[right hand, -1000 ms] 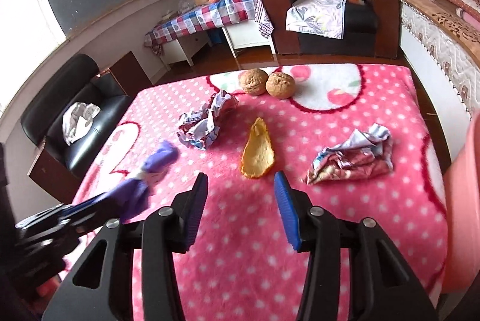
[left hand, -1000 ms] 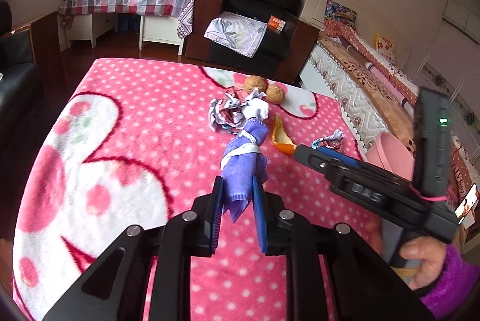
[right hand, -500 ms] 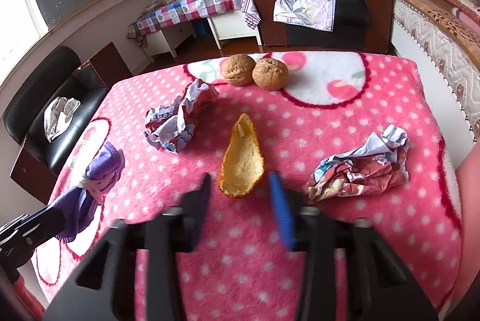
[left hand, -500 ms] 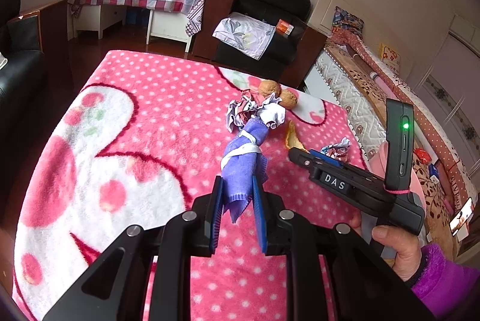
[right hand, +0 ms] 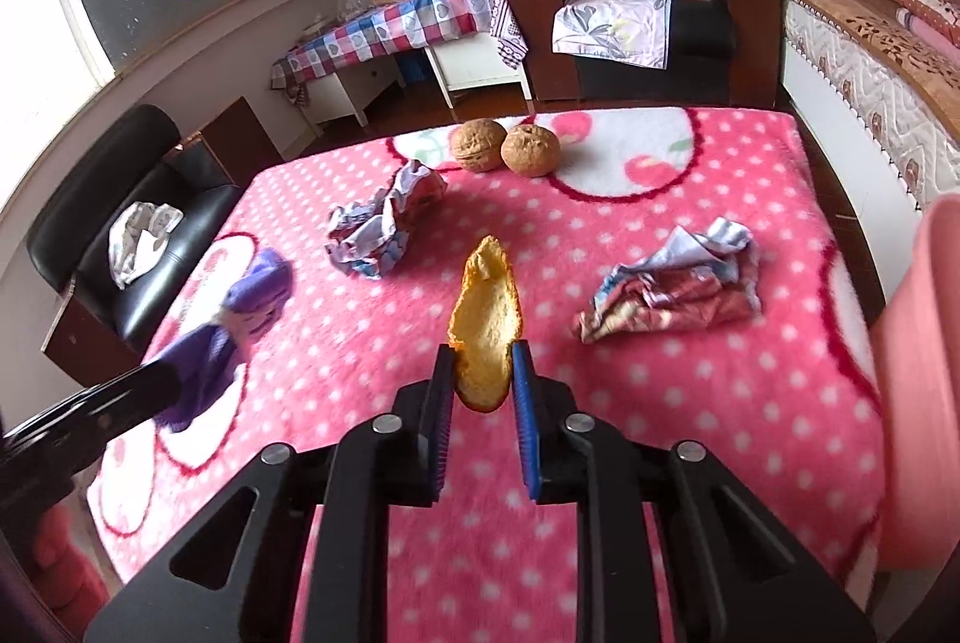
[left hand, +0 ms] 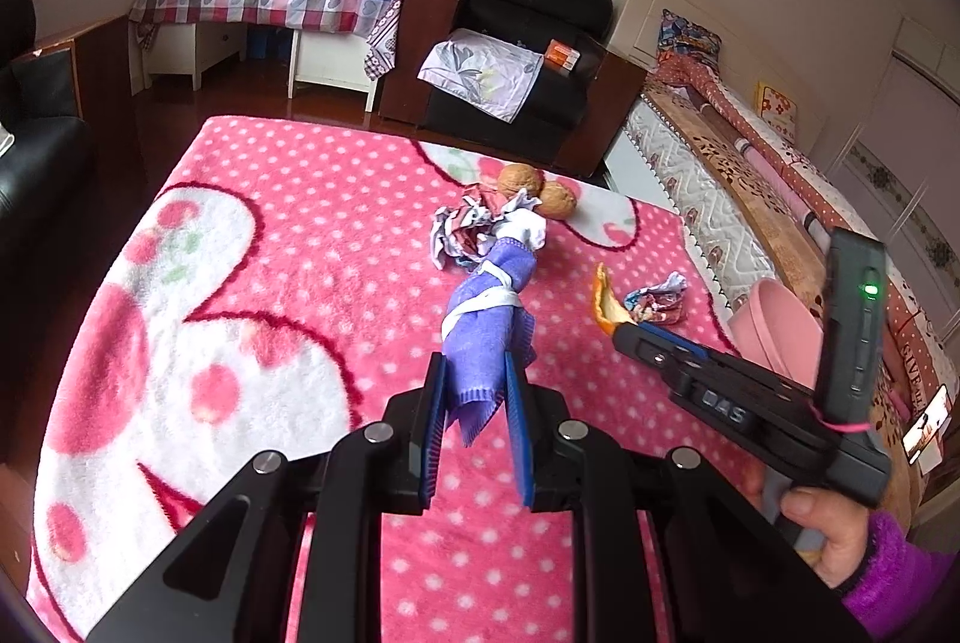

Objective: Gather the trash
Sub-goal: 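Lift the purple bundle and yellow peel and carry both over the pink bucket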

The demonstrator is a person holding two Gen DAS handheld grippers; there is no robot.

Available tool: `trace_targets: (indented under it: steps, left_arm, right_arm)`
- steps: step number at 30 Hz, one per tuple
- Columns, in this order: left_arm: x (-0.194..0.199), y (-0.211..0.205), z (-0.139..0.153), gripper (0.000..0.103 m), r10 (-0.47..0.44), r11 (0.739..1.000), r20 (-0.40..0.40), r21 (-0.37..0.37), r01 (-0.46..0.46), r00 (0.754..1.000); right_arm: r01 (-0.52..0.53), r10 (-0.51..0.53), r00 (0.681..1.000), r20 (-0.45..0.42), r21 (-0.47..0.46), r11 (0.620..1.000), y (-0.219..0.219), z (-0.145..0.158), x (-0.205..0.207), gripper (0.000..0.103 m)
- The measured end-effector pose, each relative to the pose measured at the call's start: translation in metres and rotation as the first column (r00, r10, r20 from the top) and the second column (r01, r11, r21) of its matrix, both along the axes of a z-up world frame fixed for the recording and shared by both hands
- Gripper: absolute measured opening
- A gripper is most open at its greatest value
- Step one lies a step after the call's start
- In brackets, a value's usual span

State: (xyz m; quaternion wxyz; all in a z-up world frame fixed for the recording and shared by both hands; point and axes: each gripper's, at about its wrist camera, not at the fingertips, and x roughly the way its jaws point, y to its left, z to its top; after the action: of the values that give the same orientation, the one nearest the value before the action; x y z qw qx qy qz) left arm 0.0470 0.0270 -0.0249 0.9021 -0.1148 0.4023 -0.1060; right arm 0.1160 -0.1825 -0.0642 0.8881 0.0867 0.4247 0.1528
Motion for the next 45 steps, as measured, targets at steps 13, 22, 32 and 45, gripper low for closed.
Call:
trace_targets:
  steps: [13, 22, 32, 45]
  left_arm:
    - [-0.006, -0.04, 0.017, 0.018, -0.066, 0.997, 0.031, 0.041, 0.065, 0.997]
    - [-0.002, -0.079, 0.027, 0.018, -0.128, 0.99, 0.054, 0.069, 0.124, 0.99]
    - [0.004, -0.133, 0.033, 0.018, -0.221, 0.971, 0.075, 0.109, 0.212, 0.972]
    - [0.008, -0.197, 0.035, 0.018, -0.348, 0.933, 0.066, 0.118, 0.339, 0.935]
  right_arm:
    - [0.068, -0.071, 0.996, 0.047, 0.07, 0.995, -0.05, 0.033, -0.052, 0.019]
    - [0.14, -0.146, 0.984, 0.106, 0.058, 0.988, -0.086, 0.049, -0.075, 0.019]
    - [0.272, -0.282, 0.951, 0.124, 0.087, 0.958, -0.139, 0.052, -0.1, 0.019]
    - [0.429, -0.44, 0.892, 0.107, 0.117, 0.896, -0.206, 0.039, -0.115, 0.019]
